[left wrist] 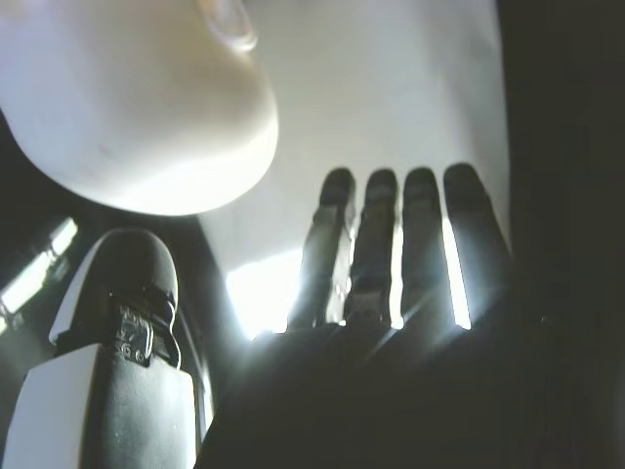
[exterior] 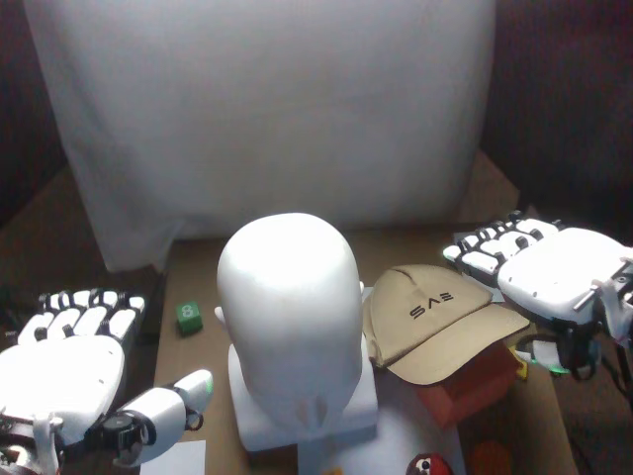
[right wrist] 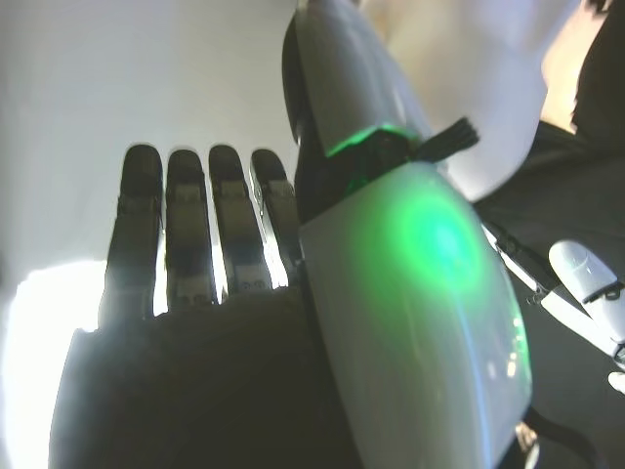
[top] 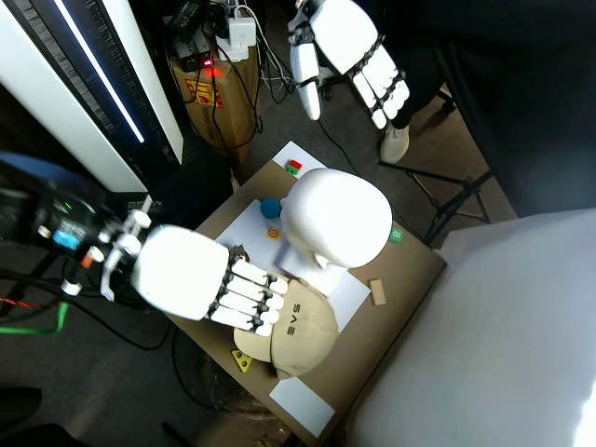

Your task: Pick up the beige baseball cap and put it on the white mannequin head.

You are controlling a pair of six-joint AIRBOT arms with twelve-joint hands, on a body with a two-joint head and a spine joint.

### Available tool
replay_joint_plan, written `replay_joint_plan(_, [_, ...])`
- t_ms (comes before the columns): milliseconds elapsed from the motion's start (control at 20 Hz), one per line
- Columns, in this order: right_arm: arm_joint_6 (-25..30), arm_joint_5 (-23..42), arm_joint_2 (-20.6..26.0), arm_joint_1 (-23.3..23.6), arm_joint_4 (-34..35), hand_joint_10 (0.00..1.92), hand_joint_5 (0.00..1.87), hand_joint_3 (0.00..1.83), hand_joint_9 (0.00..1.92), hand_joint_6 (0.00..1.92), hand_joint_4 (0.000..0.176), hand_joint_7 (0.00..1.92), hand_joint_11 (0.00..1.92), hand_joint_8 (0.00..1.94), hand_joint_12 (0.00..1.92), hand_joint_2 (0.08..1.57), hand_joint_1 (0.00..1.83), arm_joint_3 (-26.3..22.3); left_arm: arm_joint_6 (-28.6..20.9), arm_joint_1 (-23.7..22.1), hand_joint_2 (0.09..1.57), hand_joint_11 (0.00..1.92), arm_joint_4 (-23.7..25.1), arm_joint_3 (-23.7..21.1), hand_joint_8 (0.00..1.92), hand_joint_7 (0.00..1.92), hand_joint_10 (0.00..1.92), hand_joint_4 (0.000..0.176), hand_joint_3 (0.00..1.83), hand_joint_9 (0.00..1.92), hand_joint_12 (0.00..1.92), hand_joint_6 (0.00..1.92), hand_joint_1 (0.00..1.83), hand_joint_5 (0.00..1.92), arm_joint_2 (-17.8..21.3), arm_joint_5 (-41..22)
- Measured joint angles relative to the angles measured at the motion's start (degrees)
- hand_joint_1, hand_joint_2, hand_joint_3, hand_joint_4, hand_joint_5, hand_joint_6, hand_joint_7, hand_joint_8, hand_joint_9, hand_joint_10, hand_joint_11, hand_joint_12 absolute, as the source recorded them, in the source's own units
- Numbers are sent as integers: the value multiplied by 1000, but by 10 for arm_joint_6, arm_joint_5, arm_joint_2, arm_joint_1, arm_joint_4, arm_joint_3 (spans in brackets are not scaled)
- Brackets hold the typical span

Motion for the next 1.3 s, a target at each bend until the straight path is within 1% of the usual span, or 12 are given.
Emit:
replay_joint_plan(150, [2,-4,-35,-17,-6,0,83,1,87,2,0,78,0,2,396,1119,1214,45,-14,12,1150,0,-1,35,0,1,0,0,1,0,0,0,0,81,-29,17])
replay_joint_plan(250, [3,-17,-66,-27,-7,1,82,1,81,1,0,78,0,1,379,1119,1203,84,-15,23,1149,0,15,44,4,11,0,0,0,0,0,0,0,80,-36,23])
replay_joint_plan(400, [24,-18,-106,-45,-31,4,78,2,90,0,0,82,0,2,365,1122,1222,145,-57,38,1154,4,37,74,0,1,0,0,2,0,2,0,0,65,-59,28])
replay_joint_plan(550, [38,-19,-142,-52,-35,0,47,3,58,1,0,62,0,2,246,1132,1227,190,-61,42,1155,13,37,87,0,0,0,0,2,0,7,1,0,55,-62,36])
replay_joint_plan(700, [40,-22,-181,-49,-60,1,49,2,50,1,0,61,0,0,227,1132,1233,229,-87,47,1155,0,58,102,0,0,0,0,1,0,0,1,0,48,-76,51])
replay_joint_plan(800, [42,-33,-216,-40,-66,4,48,2,56,1,0,60,0,0,228,1132,1234,271,-97,52,1155,2,62,112,11,29,2,0,1,5,1,12,0,79,-91,63])
replay_joint_plan(950, [56,-67,-261,-23,-70,5,54,1,78,1,0,71,0,2,287,1132,1232,355,-120,54,1149,11,88,137,11,37,3,0,0,8,5,14,0,90,-106,66])
replay_joint_plan(1000, [60,-90,-287,-20,-70,3,53,1,76,1,0,72,0,1,292,1132,1231,410,-126,53,1148,11,95,146,11,37,2,0,0,7,5,13,0,90,-110,67])
replay_joint_plan(1050, [61,-94,-291,-20,-70,3,53,1,76,1,0,72,0,1,292,1132,1231,418,-126,53,1148,11,96,148,11,37,2,0,0,7,5,13,0,90,-111,67])
replay_joint_plan(1100, [67,-104,-302,-21,-71,3,53,1,76,1,0,72,0,1,292,1132,1231,438,-127,53,1148,11,101,150,11,37,2,0,0,7,5,13,0,90,-112,70])
replay_joint_plan(1200, [99,-124,-318,-21,-107,2,54,2,63,1,0,68,0,0,323,1134,1239,470,-138,54,1155,9,118,156,6,30,0,0,1,0,5,10,0,88,-116,73])
replay_joint_plan(1300, [110,-125,-325,-21,-126,12,78,2,91,10,0,86,0,7,318,1136,1247,478,-147,55,1160,0,131,157,0,0,0,0,3,0,0,2,0,74,-117,75])
